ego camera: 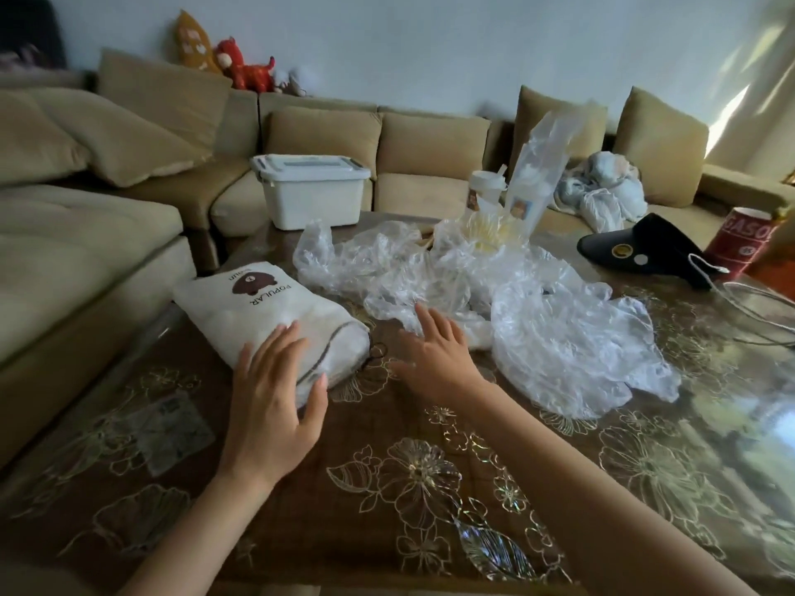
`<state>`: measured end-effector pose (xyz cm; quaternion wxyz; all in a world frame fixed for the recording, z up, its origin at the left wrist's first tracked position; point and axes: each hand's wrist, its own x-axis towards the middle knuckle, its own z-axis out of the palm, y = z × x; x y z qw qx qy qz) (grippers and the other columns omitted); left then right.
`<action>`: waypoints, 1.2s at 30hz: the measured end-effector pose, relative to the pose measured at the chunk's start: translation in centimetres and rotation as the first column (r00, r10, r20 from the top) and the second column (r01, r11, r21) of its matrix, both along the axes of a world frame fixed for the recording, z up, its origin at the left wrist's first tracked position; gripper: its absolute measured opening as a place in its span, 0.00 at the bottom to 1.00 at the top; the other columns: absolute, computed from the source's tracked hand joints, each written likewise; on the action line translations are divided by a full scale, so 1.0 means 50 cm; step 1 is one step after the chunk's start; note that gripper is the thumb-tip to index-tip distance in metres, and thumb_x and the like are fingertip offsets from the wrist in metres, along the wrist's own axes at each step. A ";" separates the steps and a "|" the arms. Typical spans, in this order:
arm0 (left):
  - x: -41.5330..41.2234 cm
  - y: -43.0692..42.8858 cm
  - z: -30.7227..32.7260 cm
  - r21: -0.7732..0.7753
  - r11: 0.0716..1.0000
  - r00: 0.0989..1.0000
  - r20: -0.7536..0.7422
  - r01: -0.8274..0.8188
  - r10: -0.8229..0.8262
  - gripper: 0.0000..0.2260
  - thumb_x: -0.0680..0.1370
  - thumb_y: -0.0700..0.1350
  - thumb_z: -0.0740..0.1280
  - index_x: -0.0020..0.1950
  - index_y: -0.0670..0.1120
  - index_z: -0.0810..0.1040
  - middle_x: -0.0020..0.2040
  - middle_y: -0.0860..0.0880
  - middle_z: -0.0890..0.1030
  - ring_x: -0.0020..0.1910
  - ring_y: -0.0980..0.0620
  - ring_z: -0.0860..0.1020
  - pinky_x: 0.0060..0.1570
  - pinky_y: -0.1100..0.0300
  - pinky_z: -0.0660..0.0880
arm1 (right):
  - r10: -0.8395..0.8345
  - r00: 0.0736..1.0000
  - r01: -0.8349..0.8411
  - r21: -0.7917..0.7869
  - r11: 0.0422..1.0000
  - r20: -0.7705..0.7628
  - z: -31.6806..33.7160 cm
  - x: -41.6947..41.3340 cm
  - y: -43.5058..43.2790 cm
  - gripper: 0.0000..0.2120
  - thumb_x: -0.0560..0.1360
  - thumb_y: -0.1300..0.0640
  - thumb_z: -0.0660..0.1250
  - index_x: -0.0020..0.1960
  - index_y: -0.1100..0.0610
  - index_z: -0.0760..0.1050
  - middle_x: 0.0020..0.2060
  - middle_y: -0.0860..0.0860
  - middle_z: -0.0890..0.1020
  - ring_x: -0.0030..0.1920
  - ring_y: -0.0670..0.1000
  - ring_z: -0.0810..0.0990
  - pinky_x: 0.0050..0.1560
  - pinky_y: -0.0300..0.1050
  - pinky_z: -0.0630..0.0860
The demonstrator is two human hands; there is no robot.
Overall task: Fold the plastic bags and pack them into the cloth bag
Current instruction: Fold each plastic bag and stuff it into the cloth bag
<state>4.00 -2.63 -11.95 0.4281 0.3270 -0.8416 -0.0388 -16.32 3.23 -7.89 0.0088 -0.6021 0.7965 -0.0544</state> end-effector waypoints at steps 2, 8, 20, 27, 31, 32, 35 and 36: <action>0.007 0.002 0.008 -0.062 0.998 1.000 0.011 0.012 -0.011 0.18 0.76 0.49 0.57 0.58 0.38 0.75 0.61 0.38 0.76 0.65 0.44 0.69 0.62 0.37 0.67 | -0.023 0.998 0.025 -0.023 0.999 0.056 0.018 0.005 -0.013 0.25 0.79 0.47 0.57 0.72 0.57 0.62 0.76 0.55 0.56 0.76 0.55 0.47 0.74 0.54 0.43; -0.001 0.020 0.015 -0.275 0.959 0.968 0.251 0.071 0.000 0.16 0.76 0.48 0.56 0.58 0.40 0.72 0.62 0.38 0.76 0.65 0.44 0.69 0.66 0.39 0.61 | 0.222 0.970 -0.242 -0.305 0.921 -0.099 0.018 0.034 0.128 0.21 0.75 0.52 0.66 0.67 0.57 0.72 0.65 0.52 0.75 0.69 0.53 0.68 0.71 0.47 0.58; -0.024 0.039 0.022 -0.448 0.802 0.856 0.496 0.394 -0.144 0.21 0.75 0.46 0.60 0.66 0.41 0.61 0.70 0.39 0.62 0.70 0.44 0.63 0.68 0.44 0.58 | 0.424 0.849 -0.166 -0.602 0.781 0.315 -0.051 -0.020 0.330 0.09 0.74 0.53 0.62 0.52 0.47 0.77 0.47 0.38 0.80 0.54 0.38 0.74 0.59 0.38 0.67; -0.030 0.041 -0.001 -0.496 0.705 0.742 0.667 0.507 -0.065 0.09 0.80 0.41 0.57 0.59 0.40 0.68 0.71 0.38 0.63 0.71 0.41 0.64 0.69 0.45 0.60 | 0.365 0.801 -0.039 -0.567 0.823 0.475 -0.052 -0.019 0.329 0.14 0.73 0.51 0.57 0.56 0.45 0.74 0.58 0.42 0.74 0.61 0.41 0.71 0.61 0.41 0.69; -0.040 0.035 0.012 -0.468 0.696 0.682 0.730 0.545 -0.043 0.14 0.83 0.40 0.44 0.59 0.41 0.68 0.69 0.38 0.68 0.69 0.41 0.68 0.69 0.47 0.58 | 0.283 0.952 -0.205 -0.439 0.875 0.119 -0.036 -0.021 0.261 0.18 0.75 0.50 0.54 0.58 0.50 0.78 0.68 0.55 0.71 0.68 0.56 0.69 0.67 0.55 0.64; -0.042 0.034 0.014 -0.460 0.697 0.669 0.742 0.550 -0.039 0.16 0.83 0.40 0.43 0.61 0.41 0.68 0.68 0.39 0.71 0.67 0.41 0.70 0.69 0.48 0.57 | 0.292 0.952 -0.238 -0.370 0.898 0.096 -0.027 -0.020 0.236 0.18 0.77 0.50 0.54 0.60 0.49 0.77 0.72 0.55 0.65 0.72 0.57 0.63 0.70 0.54 0.57; -0.037 0.037 0.006 -0.410 0.730 0.636 0.771 0.547 -0.043 0.19 0.83 0.40 0.41 0.68 0.41 0.64 0.65 0.40 0.75 0.65 0.43 0.74 0.70 0.50 0.55 | 0.308 0.947 -0.285 -0.198 0.938 0.095 -0.022 -0.024 0.153 0.16 0.80 0.52 0.55 0.65 0.51 0.74 0.75 0.53 0.59 0.76 0.54 0.52 0.73 0.50 0.46; -0.037 0.038 0.006 -0.414 0.729 0.636 0.771 0.545 -0.038 0.19 0.83 0.40 0.40 0.69 0.42 0.64 0.64 0.40 0.76 0.64 0.43 0.75 0.70 0.50 0.54 | 0.280 0.957 -0.267 -0.159 0.951 0.071 -0.018 -0.029 0.127 0.16 0.81 0.51 0.55 0.64 0.53 0.74 0.73 0.53 0.63 0.75 0.54 0.53 0.72 0.51 0.46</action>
